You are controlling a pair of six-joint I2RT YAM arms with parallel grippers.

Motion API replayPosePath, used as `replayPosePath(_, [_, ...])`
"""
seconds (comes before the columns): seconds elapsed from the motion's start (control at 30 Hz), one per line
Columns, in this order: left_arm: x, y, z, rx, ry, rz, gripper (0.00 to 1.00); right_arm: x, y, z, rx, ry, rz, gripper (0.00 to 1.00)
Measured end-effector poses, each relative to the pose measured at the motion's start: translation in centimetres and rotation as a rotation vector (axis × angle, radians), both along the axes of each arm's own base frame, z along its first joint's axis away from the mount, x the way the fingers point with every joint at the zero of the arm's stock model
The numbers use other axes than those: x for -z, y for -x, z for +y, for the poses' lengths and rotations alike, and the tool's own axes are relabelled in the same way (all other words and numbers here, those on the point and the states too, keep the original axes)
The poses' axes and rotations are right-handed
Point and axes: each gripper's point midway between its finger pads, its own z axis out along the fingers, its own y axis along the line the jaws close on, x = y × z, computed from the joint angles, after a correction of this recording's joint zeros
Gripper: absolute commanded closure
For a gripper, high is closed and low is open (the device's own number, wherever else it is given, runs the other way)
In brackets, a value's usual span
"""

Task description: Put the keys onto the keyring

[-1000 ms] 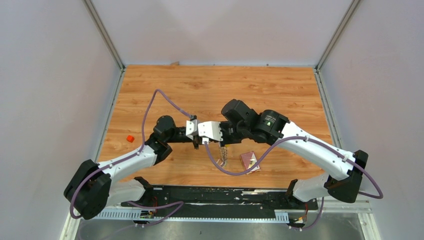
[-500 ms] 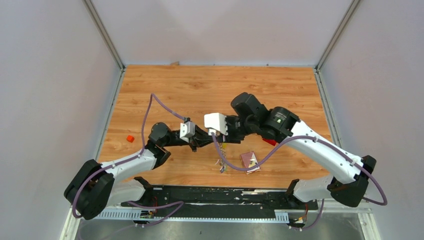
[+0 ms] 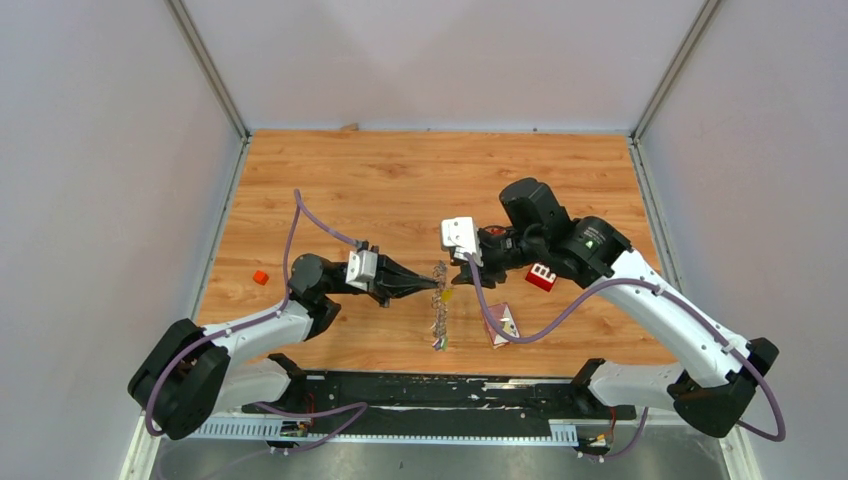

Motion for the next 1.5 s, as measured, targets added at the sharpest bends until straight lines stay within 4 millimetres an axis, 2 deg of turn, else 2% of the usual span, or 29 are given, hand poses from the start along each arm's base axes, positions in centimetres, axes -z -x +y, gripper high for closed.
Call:
replayPosePath(0.27, [-0.3,0.7,0.1,0.033,0.007,-0.013,1.00,1.0,0.6,1.0,-0.055,-0.019,0.038,0.66])
replayPosePath(0.7, [-0.4,0.9,0.1,0.044,0.008,-0.005,1.00,1.8,0.9,1.5,-0.085,-0.034,0.053,0.67])
replayPosePath(0.97, [-0.4,0.9,0.1,0.044,0.009,-0.006,1.00,1.6,0.9,1.6,-0.091,-0.043,0.052,0.68])
replayPosePath(1.33, [-0.4,0.9,0.1,0.044,0.009,-0.006,1.00,2.0,1.3,2.1,-0.110,-0.037,0.061,0.79])
replayPosePath(1.5, [-0.4,0.9,0.1,0.043,0.009,-0.005,1.00,2.2,1.5,2.1,-0.124,-0.037,0.067,0.92])
